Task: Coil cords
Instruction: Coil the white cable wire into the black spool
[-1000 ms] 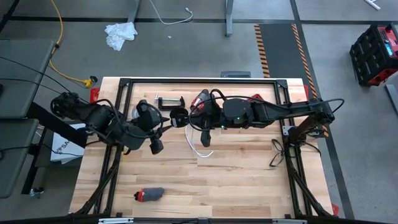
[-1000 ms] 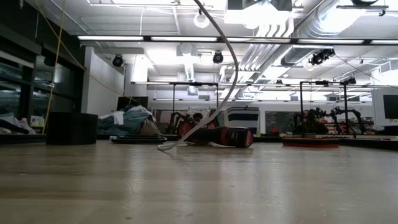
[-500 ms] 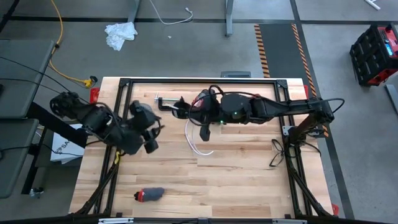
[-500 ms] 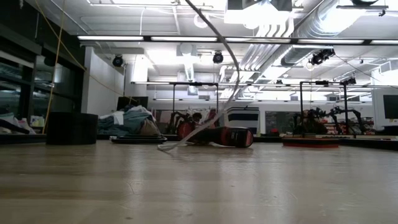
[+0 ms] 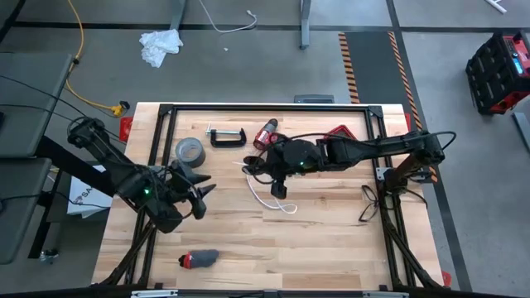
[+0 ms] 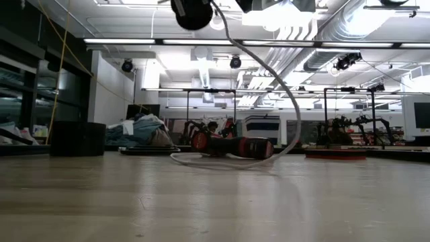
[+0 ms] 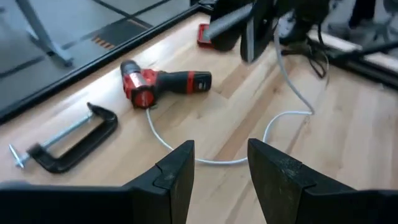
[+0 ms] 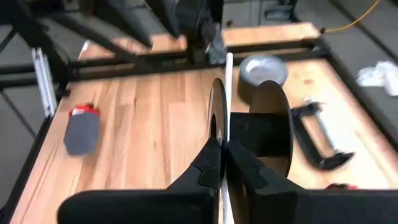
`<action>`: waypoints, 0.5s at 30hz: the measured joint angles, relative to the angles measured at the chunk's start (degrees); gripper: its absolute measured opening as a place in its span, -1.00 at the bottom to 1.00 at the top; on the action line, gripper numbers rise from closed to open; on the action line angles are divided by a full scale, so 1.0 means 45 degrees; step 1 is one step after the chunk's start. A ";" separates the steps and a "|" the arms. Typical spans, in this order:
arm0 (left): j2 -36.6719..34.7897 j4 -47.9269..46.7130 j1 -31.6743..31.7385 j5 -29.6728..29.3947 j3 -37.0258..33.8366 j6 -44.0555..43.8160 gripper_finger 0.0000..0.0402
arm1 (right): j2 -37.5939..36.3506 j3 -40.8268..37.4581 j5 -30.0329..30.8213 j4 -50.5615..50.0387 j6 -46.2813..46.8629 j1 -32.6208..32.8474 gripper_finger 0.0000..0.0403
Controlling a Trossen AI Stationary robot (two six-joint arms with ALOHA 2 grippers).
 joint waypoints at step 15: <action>-0.1476 0.5306 0.5045 0.6729 0.0034 1.1052 -0.28 | 0.0261 -0.0280 -0.0072 0.0045 -0.0808 0.0002 -1.00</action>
